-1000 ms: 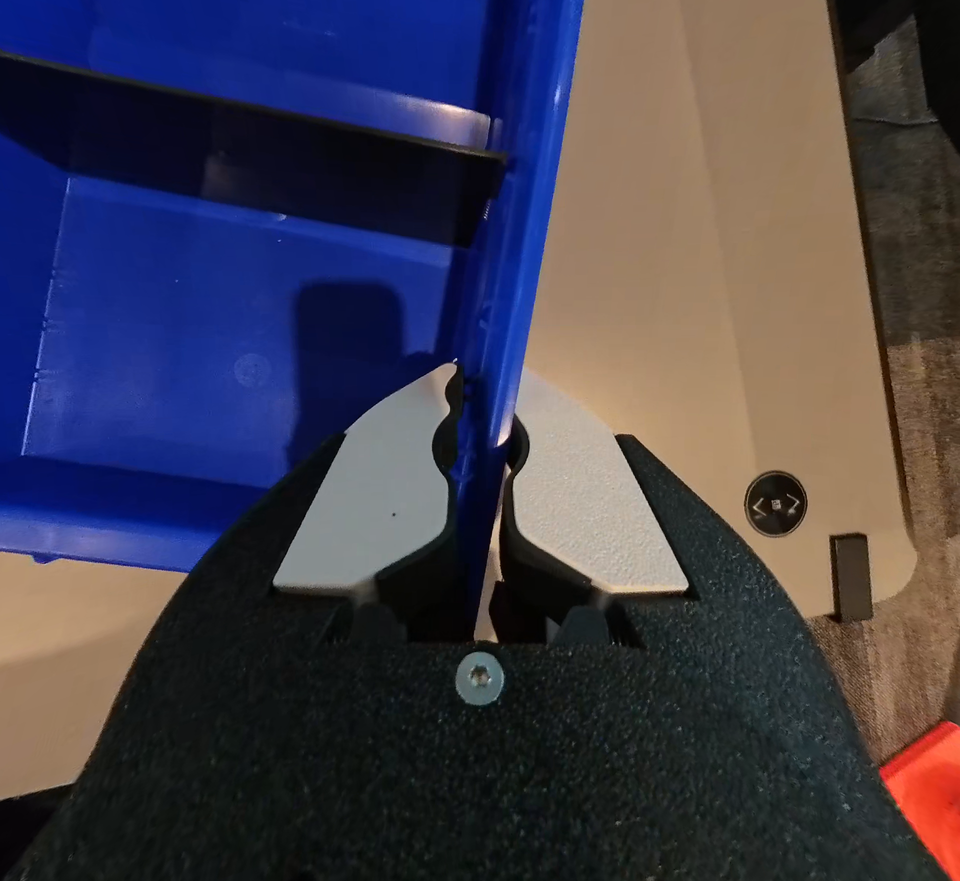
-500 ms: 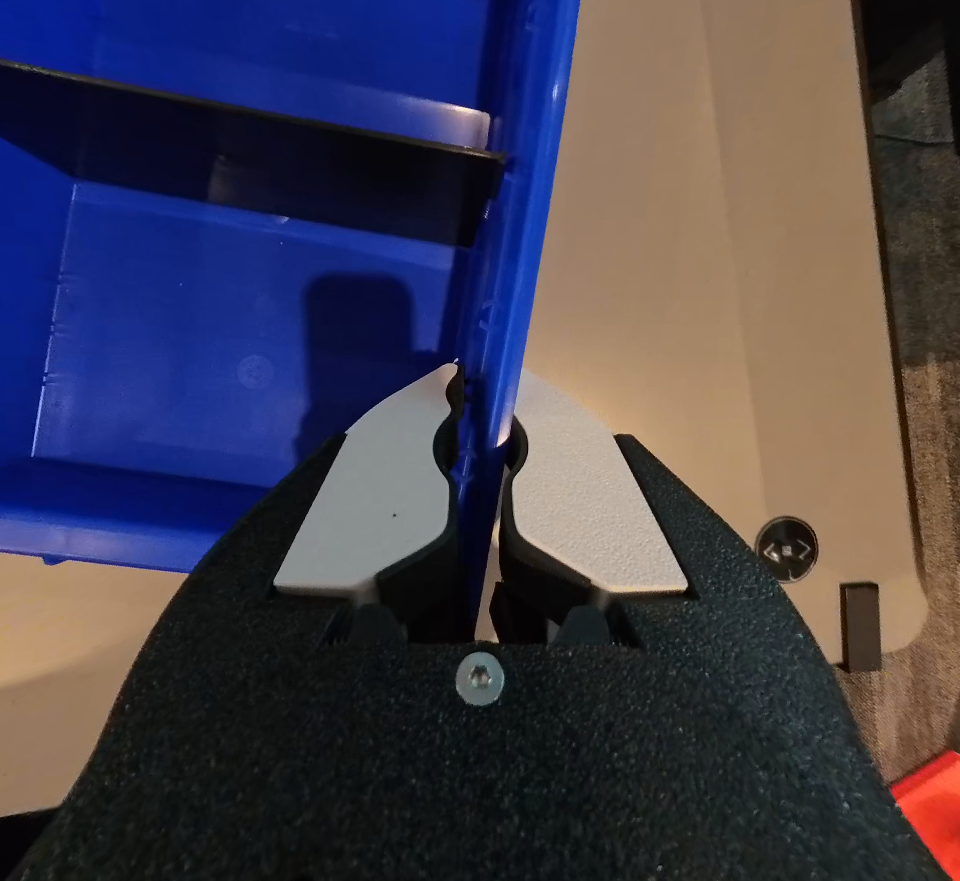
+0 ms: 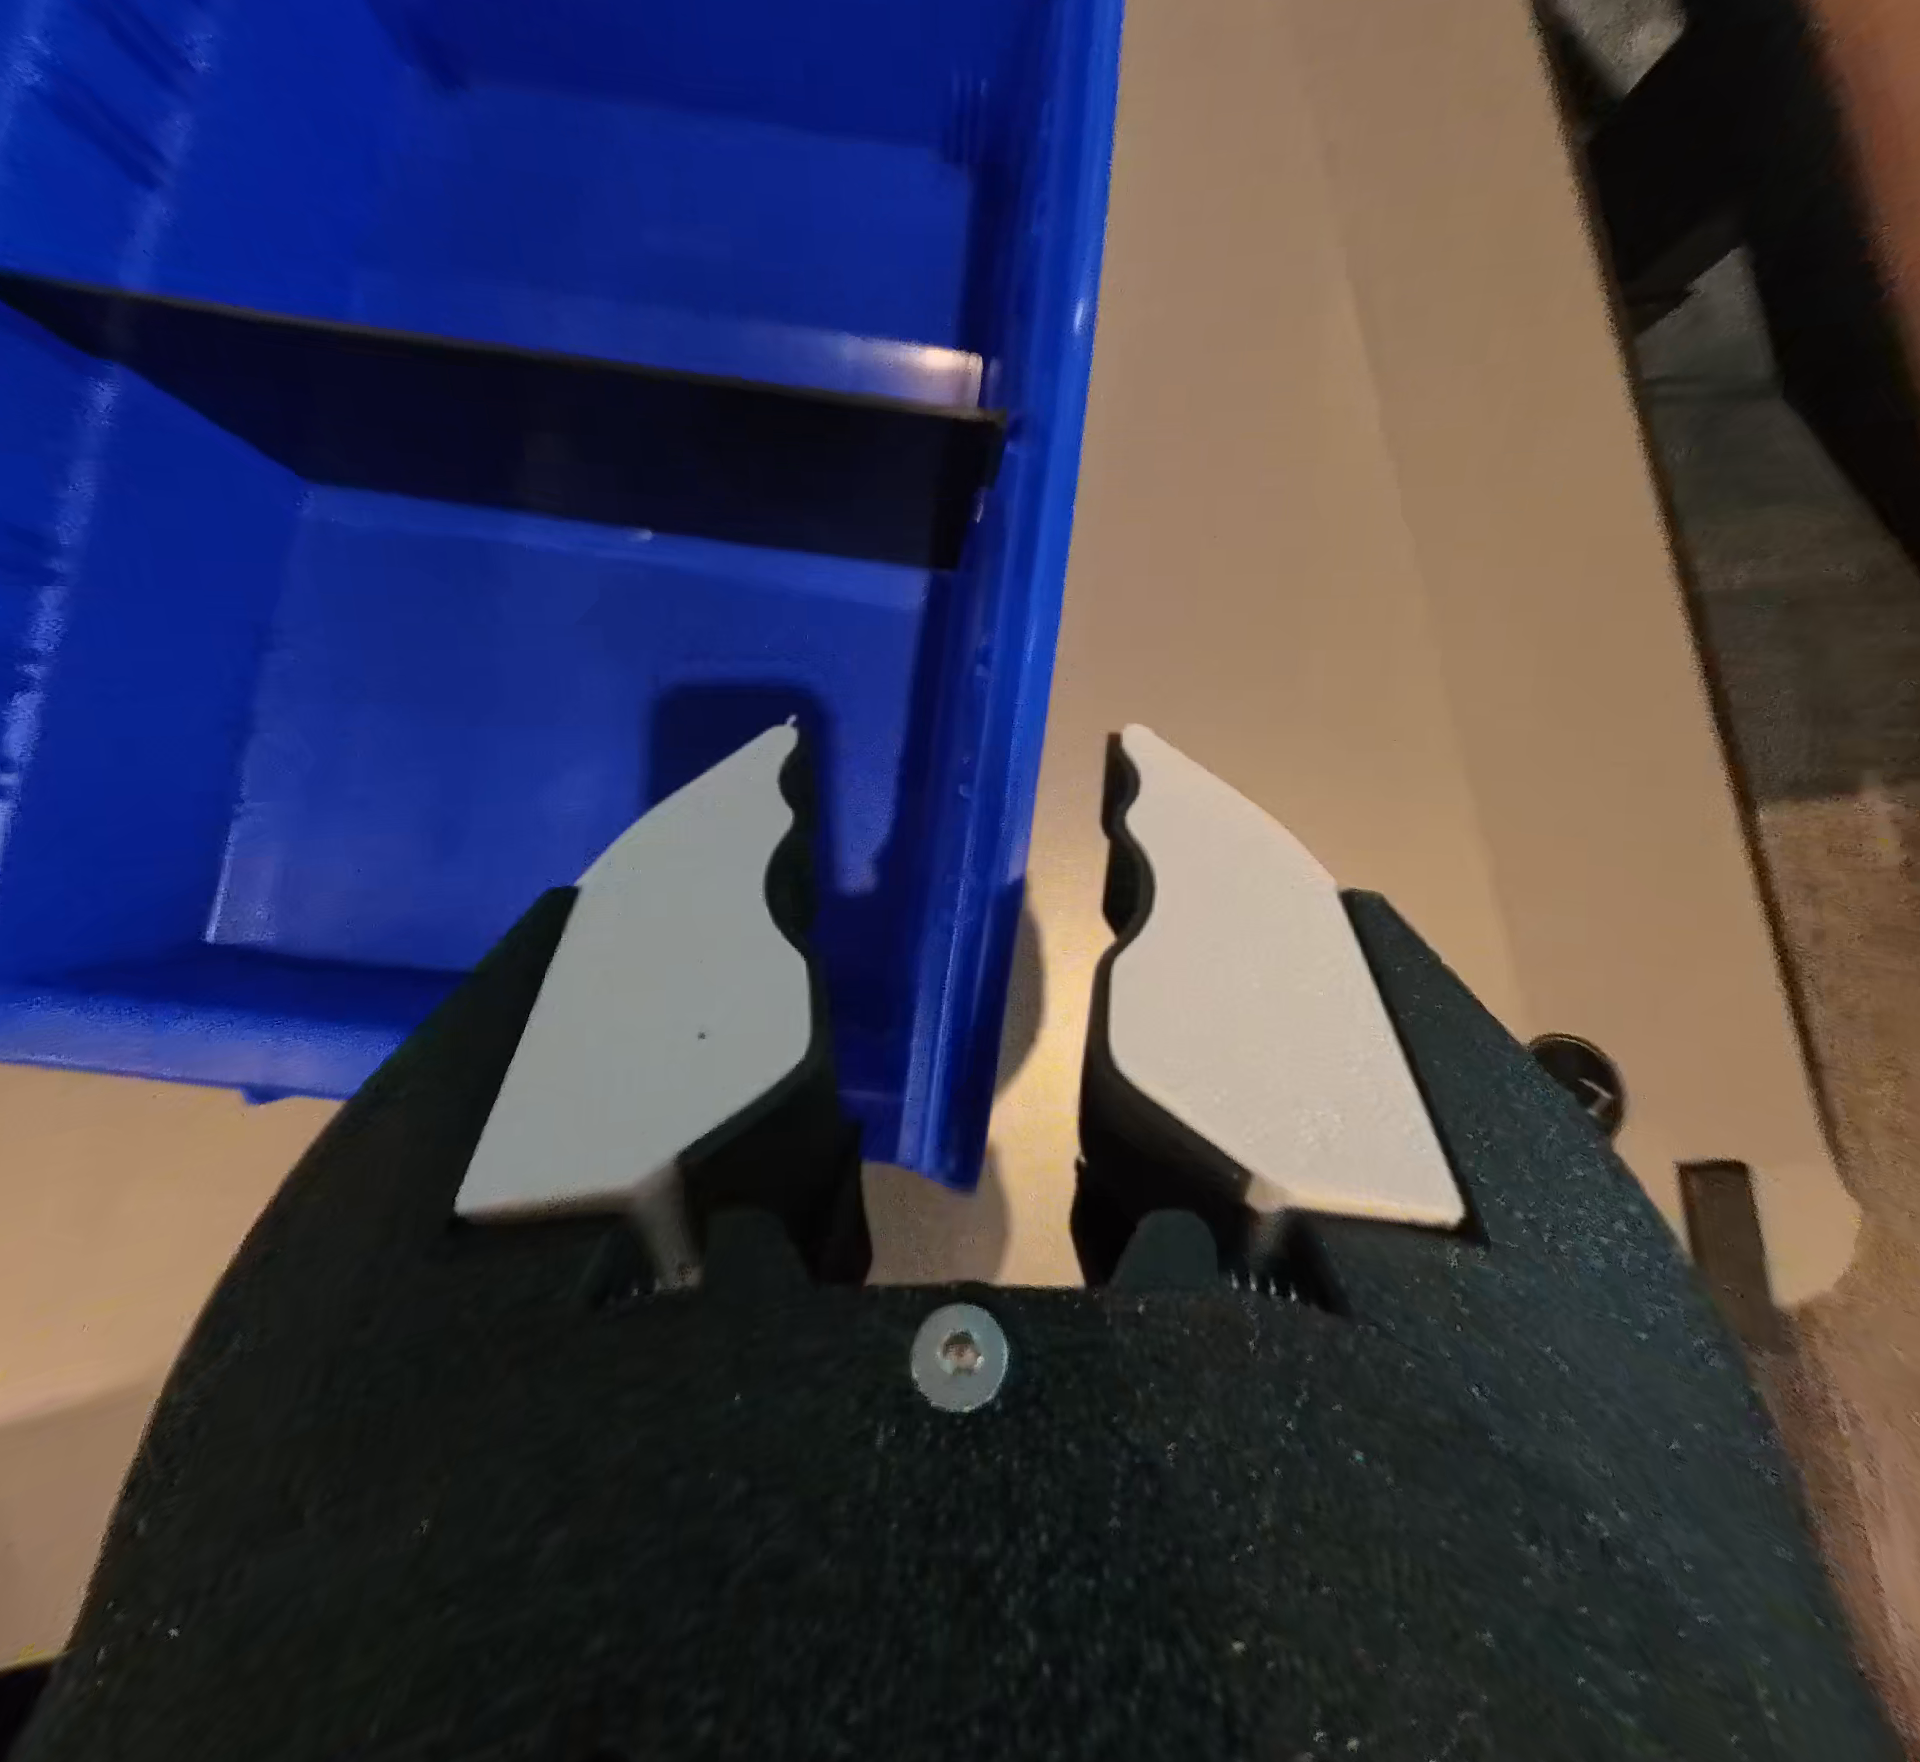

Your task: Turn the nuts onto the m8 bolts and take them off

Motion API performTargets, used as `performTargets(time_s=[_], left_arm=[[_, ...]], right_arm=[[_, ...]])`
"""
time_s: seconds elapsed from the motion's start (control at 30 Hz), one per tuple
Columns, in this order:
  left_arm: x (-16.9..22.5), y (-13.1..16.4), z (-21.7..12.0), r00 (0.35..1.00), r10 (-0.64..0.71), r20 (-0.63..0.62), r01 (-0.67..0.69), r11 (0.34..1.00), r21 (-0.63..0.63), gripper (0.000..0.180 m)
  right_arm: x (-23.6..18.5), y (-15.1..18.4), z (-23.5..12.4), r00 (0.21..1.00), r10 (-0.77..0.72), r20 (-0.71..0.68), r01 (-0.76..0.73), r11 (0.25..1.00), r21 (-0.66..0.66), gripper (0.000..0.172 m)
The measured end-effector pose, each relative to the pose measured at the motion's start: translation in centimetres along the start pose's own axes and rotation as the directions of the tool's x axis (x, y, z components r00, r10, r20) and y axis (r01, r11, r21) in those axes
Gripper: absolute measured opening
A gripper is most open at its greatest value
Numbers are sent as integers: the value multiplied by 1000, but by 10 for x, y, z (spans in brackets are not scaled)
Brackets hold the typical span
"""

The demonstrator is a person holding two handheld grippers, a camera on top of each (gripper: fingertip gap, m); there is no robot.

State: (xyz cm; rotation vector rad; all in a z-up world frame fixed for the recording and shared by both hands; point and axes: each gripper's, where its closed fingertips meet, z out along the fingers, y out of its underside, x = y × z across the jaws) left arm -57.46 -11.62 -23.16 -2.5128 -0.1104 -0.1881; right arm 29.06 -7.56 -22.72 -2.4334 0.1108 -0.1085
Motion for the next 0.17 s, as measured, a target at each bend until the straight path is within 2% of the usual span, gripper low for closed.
performTargets(time_s=[0.03, 0.1, 0.17], left_arm=[[-1, -3, -7, 1000, -3, 13, 2, 999, 49, 52], [6, -14, -27, 1000, 24, 16, -26, 985, 169, 54], [30, -23, -48, 994, 109, -26, -99, 959, 267, 46]], right_arm=[[-1, -6, -11, 1000, -8, -16, 9, 999, 42, 55], [-9, -25, -40, 998, -54, -39, 59, 985, 163, 56], [-34, -50, -71, 989, -146, -36, 150, 938, 314, 56]])
